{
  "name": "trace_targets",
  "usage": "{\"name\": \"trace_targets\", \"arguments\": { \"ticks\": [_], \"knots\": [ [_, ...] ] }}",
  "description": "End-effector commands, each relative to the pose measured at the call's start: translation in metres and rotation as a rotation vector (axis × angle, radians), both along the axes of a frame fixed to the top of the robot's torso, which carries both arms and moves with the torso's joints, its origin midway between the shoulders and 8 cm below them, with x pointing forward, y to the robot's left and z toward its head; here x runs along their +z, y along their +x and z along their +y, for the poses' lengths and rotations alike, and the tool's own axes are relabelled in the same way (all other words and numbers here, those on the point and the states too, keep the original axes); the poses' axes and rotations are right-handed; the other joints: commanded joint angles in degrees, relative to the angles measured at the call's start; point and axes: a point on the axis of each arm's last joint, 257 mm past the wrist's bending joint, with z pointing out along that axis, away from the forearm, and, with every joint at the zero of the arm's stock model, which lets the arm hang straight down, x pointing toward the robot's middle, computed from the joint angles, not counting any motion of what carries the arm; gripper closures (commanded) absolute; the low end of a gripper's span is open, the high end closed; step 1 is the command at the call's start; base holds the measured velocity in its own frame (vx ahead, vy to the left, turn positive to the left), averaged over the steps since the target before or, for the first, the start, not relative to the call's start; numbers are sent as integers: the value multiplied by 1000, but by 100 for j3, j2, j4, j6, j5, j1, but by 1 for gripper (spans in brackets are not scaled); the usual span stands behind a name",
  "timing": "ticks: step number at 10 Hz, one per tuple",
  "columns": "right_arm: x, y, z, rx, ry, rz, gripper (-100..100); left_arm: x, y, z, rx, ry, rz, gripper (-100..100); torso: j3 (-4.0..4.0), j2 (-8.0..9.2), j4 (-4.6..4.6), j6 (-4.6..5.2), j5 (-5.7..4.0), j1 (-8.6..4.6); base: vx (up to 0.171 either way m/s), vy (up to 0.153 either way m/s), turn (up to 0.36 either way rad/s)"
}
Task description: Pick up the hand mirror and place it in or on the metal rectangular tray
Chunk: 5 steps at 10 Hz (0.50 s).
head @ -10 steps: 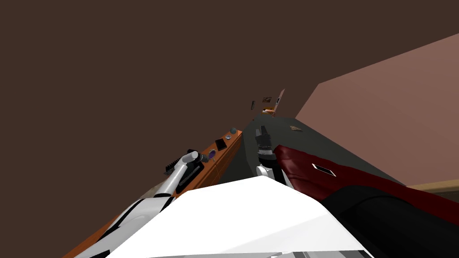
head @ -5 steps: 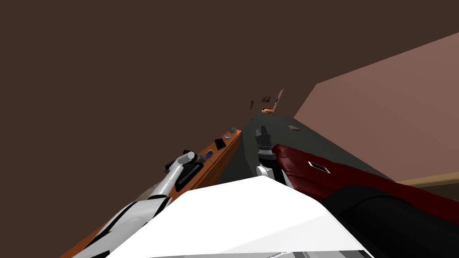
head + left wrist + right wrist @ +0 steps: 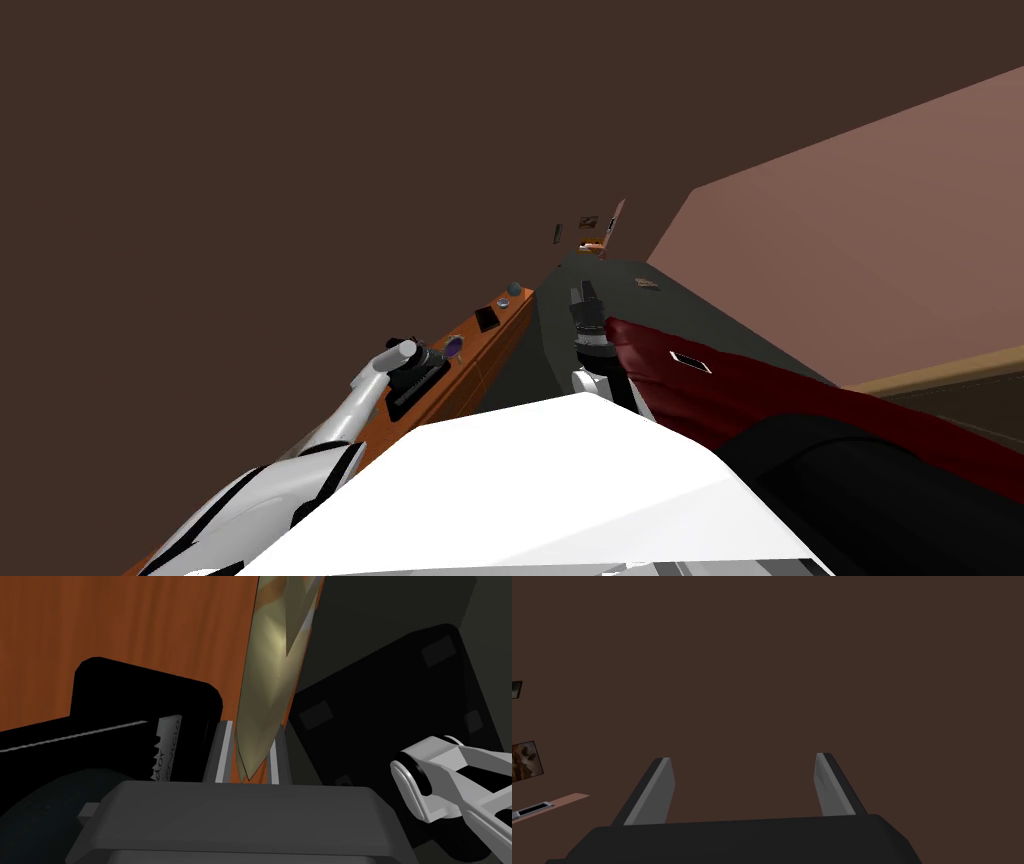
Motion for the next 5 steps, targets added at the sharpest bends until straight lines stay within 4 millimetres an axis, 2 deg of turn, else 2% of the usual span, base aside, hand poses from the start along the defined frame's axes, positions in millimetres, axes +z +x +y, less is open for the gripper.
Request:
{"name": "trace_targets", "arguments": {
  "ticks": [1, 5],
  "knots": [
    [0, 0, 0, 0, 0, 0, 0, 7, -2, 25, 42, 4, -1, 100, 0, 0, 0, 0, 0, 0, -63, -39, -49],
    [0, 0, 0, 0, 0, 0, 0, 23, -9, 81, 136, 11, -10, 100, 3, 1, 4, -1, -2, -7, -57, -43, -53]
  ]
}}
